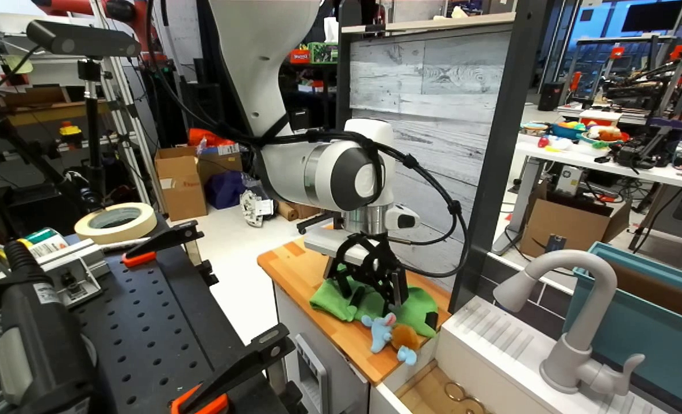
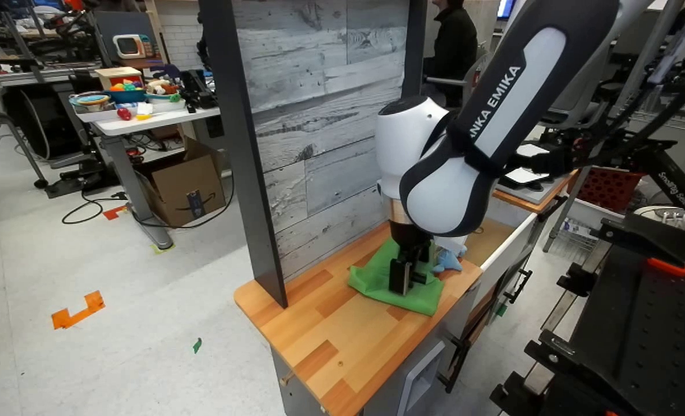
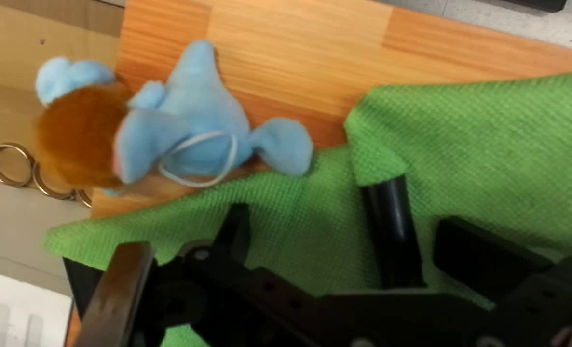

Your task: Move the green towel to the left

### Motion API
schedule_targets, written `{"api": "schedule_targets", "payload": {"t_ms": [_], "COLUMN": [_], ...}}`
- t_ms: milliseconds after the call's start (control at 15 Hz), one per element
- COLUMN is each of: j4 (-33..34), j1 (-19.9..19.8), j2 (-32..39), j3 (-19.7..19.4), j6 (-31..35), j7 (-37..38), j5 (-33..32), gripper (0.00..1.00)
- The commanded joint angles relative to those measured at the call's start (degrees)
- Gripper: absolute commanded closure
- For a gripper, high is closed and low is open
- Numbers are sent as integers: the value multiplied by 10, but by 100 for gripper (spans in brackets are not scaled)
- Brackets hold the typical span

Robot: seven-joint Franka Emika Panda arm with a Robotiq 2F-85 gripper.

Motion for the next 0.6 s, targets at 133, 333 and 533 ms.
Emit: {"api": "schedule_targets", "payload": {"t_ms": [133,333,533], "j4": [-20,-24,-25], "j1": [90,132,164], "j2": [13,10,4], "j3": [-14,-10,-5], "j6": [12,12,14], "j7": [7,14,15], "j5": [-49,-63,-69], "gripper": [0,0,0]}}
